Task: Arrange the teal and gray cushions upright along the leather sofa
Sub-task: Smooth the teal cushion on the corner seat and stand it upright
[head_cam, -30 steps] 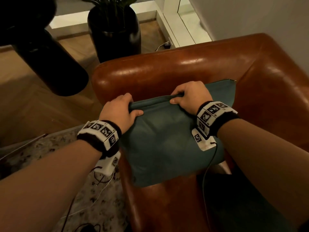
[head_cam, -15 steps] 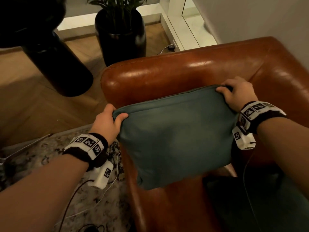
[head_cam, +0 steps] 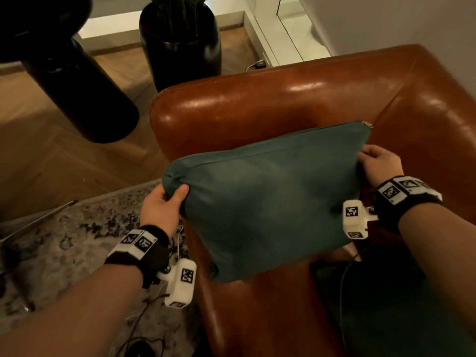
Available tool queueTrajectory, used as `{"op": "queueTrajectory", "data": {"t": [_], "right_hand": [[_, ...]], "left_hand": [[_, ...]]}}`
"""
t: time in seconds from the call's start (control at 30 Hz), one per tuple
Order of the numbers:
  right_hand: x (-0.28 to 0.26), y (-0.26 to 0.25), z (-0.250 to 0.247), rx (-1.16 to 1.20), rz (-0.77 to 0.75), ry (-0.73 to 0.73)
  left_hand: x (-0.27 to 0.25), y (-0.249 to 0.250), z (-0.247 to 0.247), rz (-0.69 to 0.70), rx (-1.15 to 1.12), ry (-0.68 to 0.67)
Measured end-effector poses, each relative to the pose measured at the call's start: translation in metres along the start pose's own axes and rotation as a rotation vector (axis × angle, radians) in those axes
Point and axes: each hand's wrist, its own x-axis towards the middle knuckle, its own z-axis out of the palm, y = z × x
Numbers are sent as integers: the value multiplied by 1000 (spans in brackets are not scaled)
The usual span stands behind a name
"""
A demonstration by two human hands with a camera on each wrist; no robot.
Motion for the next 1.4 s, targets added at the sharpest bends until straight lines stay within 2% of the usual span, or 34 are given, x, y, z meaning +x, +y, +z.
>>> {"op": "queueTrajectory", "data": {"t": [0.1,0.2,0.33,0.4,0.47,0.6,0.67,0.73,0.8,0.9,0.93,1.0,1.1,1.3,1.4], "right_hand": [[5,1,-4,71,80,139],[4,4,0,125,113,176],[4,-8,3,137,26,83],[7,-17,0,182,75,0],[9,-24,-3,127,74,-28],[17,-26,-7,213,76,129],[19,-20,-10,206,86,136],[14,-13,-12,170,94,104],[6,0,-14,140,129,60],[-7,20,-8,107,285,-35],[-13,23,-4,127,292,-74],[-17,31,5,130,241,-84],[-15,32,7,211,227,73],[-15,32,4,258,223,91],[-24,42,8,308,278,67]], "left_hand": [[7,-5,-3,-73,-109,24],[10,-8,-5,-105,-139,40],[10,-4,-5,17,-69,34],[12,3,-5,106,-23,32],[15,9,-8,131,13,54],[13,13,-12,27,-92,62],[10,11,-11,46,-92,70],[7,5,-11,69,-67,42],[0,-8,-10,14,-61,-46],[-21,-29,4,-62,75,-228],[-26,-34,10,-65,88,-238],[-23,-42,20,-70,65,-133],[-8,-47,23,-81,68,11],[1,-45,13,10,258,-67],[-9,-62,12,-80,231,-144]]}}
